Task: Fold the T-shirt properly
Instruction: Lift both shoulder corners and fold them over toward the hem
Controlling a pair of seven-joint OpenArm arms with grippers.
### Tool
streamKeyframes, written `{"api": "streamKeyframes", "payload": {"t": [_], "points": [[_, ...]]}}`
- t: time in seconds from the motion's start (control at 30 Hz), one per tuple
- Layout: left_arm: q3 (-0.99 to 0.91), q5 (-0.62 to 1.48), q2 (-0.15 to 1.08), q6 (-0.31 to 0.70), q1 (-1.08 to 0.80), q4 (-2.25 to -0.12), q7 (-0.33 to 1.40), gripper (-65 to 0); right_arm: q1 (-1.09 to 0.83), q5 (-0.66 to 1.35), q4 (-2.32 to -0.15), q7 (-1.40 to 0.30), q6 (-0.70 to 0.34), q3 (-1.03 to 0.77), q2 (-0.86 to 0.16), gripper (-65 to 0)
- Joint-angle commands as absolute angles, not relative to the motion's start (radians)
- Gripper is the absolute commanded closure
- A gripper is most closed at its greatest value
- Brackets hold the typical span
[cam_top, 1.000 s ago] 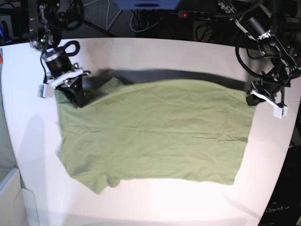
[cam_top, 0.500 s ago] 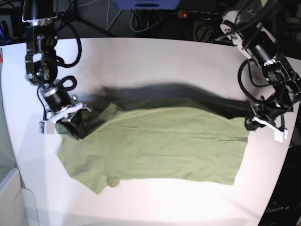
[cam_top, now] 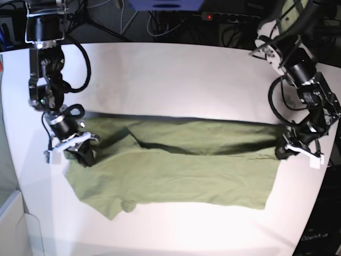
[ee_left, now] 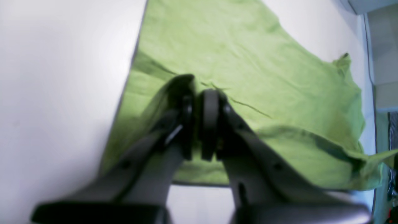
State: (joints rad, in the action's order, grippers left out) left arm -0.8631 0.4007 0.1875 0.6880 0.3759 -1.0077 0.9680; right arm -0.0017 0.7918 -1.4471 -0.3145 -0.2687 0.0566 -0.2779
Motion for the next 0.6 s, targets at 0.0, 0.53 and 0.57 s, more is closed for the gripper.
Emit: {"api": "streamKeyframes", "payload": {"t": [0.0,0.53,0.57], "points": [[-0.862,0.424,0.209,0.698,0.415,-1.001,0.943,-3.3,0.022,0.799,-1.455,-0.285,-0.282,0.053,-0.289,-0.7],[-0.86,0.424,0.222,0.698,0.469,-0.955,0.924,-3.5,0.071,0.799,-1.377,-0.283,-0.282,0.053,-0.308,-0.7],[-0.86,0.424,0.222,0.698,0.473,-0.954,0.924,-3.5,0.071,0.799,-1.376,-0.283,-0.282,0.053,-0.308,-0.7]]}}
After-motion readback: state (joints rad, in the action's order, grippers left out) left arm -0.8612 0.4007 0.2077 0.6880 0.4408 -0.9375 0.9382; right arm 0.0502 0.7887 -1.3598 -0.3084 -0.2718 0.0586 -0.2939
